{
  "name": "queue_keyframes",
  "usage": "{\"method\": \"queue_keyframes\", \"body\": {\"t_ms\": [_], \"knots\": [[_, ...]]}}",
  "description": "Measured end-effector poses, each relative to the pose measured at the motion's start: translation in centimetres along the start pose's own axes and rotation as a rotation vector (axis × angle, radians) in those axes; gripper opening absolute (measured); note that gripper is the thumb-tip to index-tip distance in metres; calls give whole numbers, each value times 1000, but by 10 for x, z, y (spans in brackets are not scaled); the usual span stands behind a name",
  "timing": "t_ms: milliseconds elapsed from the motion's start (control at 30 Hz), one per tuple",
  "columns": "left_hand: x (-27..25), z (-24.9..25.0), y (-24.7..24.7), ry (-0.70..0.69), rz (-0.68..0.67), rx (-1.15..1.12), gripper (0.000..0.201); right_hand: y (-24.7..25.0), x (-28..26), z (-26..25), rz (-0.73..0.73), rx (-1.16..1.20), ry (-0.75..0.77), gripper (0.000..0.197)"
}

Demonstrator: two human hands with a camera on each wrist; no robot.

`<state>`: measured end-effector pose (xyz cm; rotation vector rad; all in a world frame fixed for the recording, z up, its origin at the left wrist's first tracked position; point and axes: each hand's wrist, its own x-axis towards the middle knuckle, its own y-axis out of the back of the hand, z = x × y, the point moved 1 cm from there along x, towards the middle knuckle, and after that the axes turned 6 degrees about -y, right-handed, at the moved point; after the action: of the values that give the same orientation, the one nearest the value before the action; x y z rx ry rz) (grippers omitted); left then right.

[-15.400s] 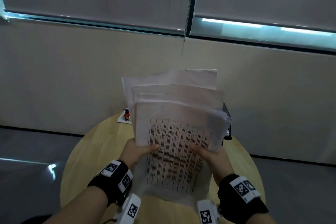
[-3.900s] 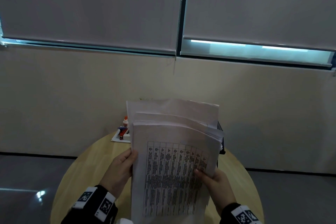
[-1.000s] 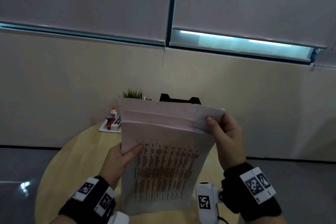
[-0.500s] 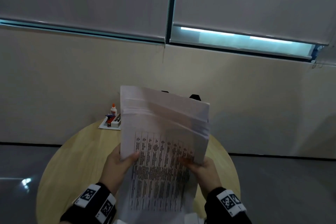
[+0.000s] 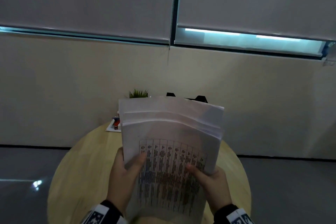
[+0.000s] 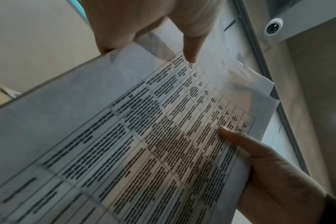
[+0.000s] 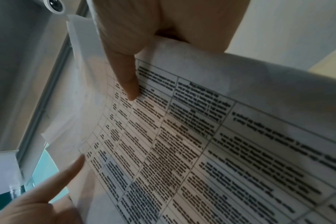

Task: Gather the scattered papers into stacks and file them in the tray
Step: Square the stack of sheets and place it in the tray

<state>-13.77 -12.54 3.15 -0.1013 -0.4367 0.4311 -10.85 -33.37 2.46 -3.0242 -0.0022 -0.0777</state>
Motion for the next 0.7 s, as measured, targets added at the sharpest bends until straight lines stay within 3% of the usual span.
{"method": "queue_keyframes", "body": {"t_ms": [67, 200, 300, 367, 400, 500, 600, 700], "knots": [[7, 13, 0, -51, 3, -16, 57, 1, 0, -2, -17, 8, -13, 13], [35, 64, -4, -241, 37, 35, 40, 3, -2, -8, -48, 15, -4, 14], [53, 111, -12, -623, 36, 496, 46, 3, -1, -8, -51, 20, -17, 14], [61, 134, -23, -886, -128, 843, 53, 3, 0, -7, -49, 5, -25, 12], [63, 142, -30, -924, -265, 983, 57, 3, 0, -7, -51, 1, -28, 11], [75, 139, -47, -850, -607, 1218, 53, 4, 1, -6, -55, -8, -22, 17], [85, 127, -54, -866, -746, 1213, 34, 6, 4, -2, -21, -80, -12, 15], [92, 119, -58, -857, -818, 1151, 29, 9, 5, 1, -17, -65, -55, 3]]}}
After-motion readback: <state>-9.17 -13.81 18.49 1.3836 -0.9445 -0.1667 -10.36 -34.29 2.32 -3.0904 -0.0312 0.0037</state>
